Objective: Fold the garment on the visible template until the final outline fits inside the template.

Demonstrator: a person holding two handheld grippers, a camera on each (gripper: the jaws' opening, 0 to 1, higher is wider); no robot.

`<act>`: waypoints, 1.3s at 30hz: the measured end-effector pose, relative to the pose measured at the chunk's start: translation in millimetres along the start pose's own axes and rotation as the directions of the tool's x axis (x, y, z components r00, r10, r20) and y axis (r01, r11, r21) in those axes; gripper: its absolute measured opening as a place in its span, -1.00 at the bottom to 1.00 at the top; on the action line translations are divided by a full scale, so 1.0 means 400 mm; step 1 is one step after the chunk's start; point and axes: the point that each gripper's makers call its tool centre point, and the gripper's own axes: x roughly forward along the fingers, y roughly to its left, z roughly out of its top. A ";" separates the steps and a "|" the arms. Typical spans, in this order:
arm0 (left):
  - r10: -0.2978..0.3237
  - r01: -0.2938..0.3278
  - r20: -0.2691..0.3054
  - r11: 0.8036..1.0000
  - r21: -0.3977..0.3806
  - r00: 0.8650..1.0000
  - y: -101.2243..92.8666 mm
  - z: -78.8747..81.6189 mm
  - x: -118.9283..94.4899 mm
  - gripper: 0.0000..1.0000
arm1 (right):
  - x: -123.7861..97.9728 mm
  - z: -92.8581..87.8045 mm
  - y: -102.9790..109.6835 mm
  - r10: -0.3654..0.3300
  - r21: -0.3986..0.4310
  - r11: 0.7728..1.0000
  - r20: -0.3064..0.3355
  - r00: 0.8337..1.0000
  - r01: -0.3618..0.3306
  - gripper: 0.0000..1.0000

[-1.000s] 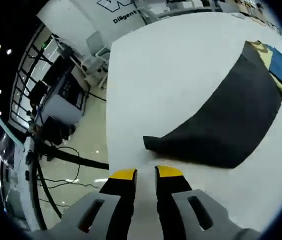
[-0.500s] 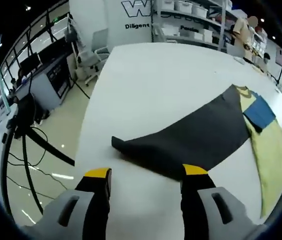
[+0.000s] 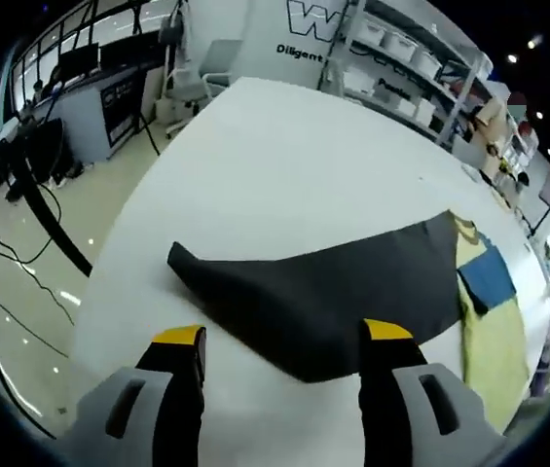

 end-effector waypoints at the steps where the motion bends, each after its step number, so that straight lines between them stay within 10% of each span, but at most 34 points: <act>1: 0.010 -0.010 0.007 1.000 0.006 1.000 0.004 0.003 0.001 0.14 | -0.002 0.004 0.000 0.001 0.009 1.000 0.009 1.000 -0.001 0.98; 17: 0.072 -0.073 0.015 0.992 0.101 0.997 0.025 0.001 0.007 -0.92 | -0.009 -0.001 -0.014 -0.027 0.029 0.999 0.020 0.999 0.027 0.98; 39: -0.020 -0.014 0.120 0.961 0.274 0.993 -0.148 0.152 -0.093 -0.95 | -0.001 0.008 0.005 0.021 -0.012 1.000 0.025 0.999 -0.021 0.98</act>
